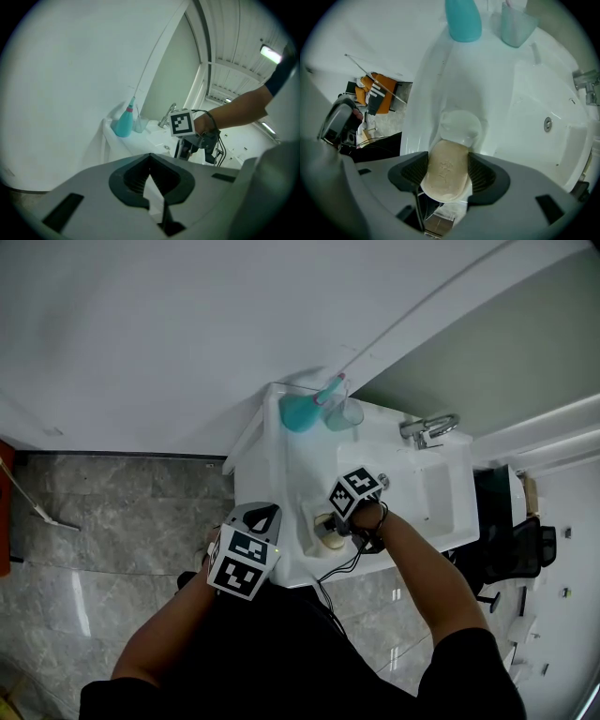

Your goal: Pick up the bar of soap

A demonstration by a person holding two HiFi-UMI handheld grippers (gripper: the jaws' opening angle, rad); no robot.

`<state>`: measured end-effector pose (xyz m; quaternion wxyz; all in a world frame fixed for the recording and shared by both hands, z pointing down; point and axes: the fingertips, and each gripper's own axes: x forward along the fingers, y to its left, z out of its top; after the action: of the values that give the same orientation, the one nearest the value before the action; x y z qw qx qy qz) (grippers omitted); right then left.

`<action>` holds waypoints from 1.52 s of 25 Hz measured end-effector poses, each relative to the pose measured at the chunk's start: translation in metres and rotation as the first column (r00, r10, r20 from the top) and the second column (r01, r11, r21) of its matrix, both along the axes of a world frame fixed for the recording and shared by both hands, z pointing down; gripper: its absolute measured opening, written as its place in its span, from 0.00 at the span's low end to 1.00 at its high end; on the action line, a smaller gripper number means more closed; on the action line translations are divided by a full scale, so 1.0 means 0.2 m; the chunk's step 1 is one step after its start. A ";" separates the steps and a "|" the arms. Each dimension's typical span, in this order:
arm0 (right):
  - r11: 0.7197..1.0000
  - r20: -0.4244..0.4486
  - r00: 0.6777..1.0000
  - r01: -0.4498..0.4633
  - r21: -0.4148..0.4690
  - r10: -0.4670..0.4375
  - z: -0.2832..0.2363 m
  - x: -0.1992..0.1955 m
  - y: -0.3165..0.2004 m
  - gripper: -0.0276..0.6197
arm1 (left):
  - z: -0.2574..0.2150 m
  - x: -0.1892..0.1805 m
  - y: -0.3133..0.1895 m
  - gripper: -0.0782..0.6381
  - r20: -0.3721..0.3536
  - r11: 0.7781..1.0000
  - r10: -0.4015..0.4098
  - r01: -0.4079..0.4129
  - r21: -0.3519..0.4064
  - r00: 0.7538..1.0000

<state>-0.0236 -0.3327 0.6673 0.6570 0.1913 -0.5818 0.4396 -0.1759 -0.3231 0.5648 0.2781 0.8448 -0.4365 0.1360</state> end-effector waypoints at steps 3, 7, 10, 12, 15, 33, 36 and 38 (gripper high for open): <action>1.000 0.008 1.000 0.013 -0.008 -0.013 0.00 -0.01 0.00 0.47 | -0.01 0.02 0.01 0.12 0.012 1.000 0.014 -0.014 0.006 1.000; 1.000 0.031 0.999 -0.007 0.018 0.006 -0.01 -0.01 -0.01 0.47 | -0.02 0.05 -0.01 0.12 0.021 0.999 0.033 -0.033 0.011 0.999; 0.999 0.056 0.998 -0.032 0.027 0.030 -0.02 -0.01 0.00 0.46 | -0.02 0.08 0.00 0.12 0.032 0.998 0.055 -0.056 0.014 0.998; 0.999 0.078 0.996 -0.034 0.036 0.031 -0.03 -0.01 0.00 0.46 | -0.02 0.09 0.00 0.12 0.046 0.998 0.065 -0.066 0.018 0.997; 0.997 0.116 0.992 -0.048 0.052 0.042 -0.07 -0.02 -0.01 0.45 | -0.02 0.11 0.00 0.12 0.055 0.997 0.077 -0.078 0.015 0.996; 0.642 0.548 0.834 -0.456 0.616 0.065 -0.68 -0.09 -0.31 0.45 | -0.10 0.13 -0.11 0.12 0.073 0.995 0.065 -0.070 0.064 0.995; 0.433 0.513 0.855 -0.437 0.788 -0.072 -0.86 -0.11 -0.34 0.45 | -0.14 0.14 -0.15 0.12 0.064 0.994 0.059 -0.064 0.084 0.996; 0.326 0.501 0.858 -0.443 0.835 -0.116 -0.96 -0.12 -0.33 0.45 | -0.17 0.16 -0.17 0.12 0.066 0.993 0.064 -0.070 0.096 0.996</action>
<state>-0.0467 -0.3990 0.4752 0.2121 0.4771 -0.8436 0.1254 -0.1443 -0.3580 0.5311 0.2177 0.8669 -0.4225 0.1501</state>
